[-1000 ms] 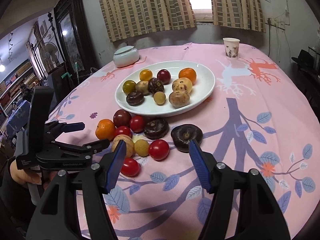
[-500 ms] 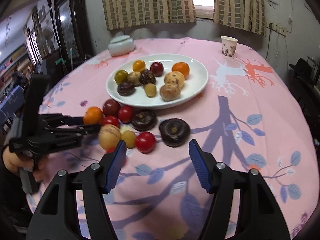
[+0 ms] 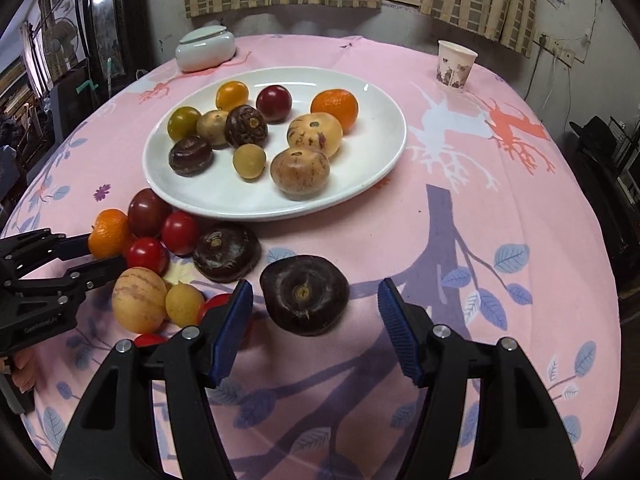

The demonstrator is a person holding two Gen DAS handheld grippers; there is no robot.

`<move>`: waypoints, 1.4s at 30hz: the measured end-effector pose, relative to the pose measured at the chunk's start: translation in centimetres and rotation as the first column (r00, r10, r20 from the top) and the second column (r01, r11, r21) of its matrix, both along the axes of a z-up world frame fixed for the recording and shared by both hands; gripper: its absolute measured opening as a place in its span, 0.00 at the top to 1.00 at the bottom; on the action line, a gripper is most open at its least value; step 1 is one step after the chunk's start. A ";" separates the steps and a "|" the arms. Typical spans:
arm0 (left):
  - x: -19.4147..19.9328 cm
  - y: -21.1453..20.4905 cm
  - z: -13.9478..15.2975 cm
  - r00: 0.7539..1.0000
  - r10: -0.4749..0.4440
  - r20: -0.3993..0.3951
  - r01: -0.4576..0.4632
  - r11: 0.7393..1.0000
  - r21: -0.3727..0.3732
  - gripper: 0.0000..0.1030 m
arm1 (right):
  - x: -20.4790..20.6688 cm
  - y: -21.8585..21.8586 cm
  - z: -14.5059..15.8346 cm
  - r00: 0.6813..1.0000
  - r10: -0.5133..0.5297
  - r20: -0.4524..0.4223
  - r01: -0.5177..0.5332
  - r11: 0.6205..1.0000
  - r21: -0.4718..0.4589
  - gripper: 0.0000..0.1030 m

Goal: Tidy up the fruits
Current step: 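Grasp the mandarin orange with the left tool while the right tool grasps a dark purple fruit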

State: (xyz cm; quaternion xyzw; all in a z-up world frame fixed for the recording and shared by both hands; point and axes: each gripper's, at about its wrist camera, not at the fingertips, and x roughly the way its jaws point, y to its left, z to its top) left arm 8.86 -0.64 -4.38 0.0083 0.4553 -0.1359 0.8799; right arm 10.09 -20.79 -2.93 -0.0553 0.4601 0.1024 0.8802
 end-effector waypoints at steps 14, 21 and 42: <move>-0.2 0.0 0.0 1.000 0.003 0.007 -0.003 1.000 -0.017 0.58 | 0.0 -0.6 0.6 1.000 0.001 0.005 -0.001 0.998 0.058 0.53; -0.9 -0.3 0.8 0.999 -0.009 0.047 0.008 1.000 0.018 0.59 | -1.8 -1.5 2.2 0.998 -0.001 0.057 -0.004 0.997 0.079 0.53; -0.8 -0.5 1.6 0.998 0.015 0.056 -0.016 1.000 0.018 0.57 | -2.9 -2.0 2.8 0.997 0.016 0.079 -0.025 0.992 0.124 0.53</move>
